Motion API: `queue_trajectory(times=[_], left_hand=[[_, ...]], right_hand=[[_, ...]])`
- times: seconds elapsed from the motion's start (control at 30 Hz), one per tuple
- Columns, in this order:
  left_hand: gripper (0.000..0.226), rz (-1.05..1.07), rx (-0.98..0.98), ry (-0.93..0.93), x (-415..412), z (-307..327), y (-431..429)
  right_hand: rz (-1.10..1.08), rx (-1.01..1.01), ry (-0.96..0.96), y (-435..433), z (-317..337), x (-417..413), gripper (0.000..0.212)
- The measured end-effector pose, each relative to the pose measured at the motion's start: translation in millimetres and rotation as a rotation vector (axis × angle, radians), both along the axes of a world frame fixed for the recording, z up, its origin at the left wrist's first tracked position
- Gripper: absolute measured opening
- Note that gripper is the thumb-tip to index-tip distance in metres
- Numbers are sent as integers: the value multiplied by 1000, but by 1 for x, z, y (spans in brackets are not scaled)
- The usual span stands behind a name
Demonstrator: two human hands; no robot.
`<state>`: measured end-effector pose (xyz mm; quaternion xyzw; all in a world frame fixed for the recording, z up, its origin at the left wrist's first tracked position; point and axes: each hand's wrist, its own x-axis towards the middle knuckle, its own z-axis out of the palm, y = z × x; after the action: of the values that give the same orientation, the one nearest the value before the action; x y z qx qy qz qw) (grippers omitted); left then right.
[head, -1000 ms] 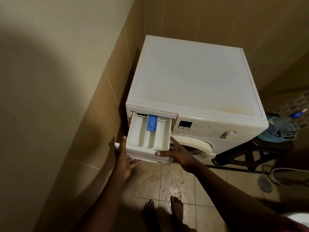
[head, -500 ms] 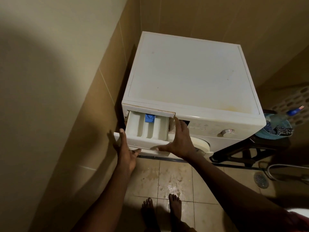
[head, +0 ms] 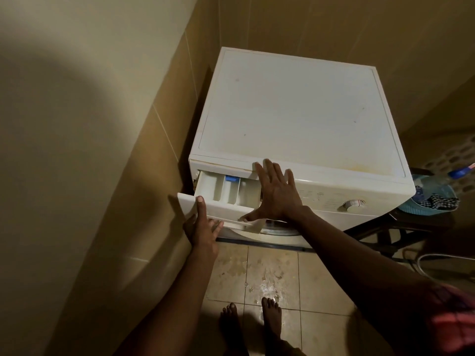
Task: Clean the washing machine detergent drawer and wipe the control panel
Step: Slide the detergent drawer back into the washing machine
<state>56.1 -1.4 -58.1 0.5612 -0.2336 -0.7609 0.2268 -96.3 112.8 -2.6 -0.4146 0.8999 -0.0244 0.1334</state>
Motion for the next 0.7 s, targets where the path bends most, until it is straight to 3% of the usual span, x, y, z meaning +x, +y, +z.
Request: queue_trajectory(times=[0.2,0.37,0.7], left_hand=[[69,-66,24,103,-26,7,-5],[74,-112,54,85,-54,9,-15],[71,-199,47,71,-75,5,-32]], right_hand=[[-37,-93,101,-6,5,-12,117],[-85,-147,133,-14,4,-17,89],[-135,-134,157,-28,3,-26,69]])
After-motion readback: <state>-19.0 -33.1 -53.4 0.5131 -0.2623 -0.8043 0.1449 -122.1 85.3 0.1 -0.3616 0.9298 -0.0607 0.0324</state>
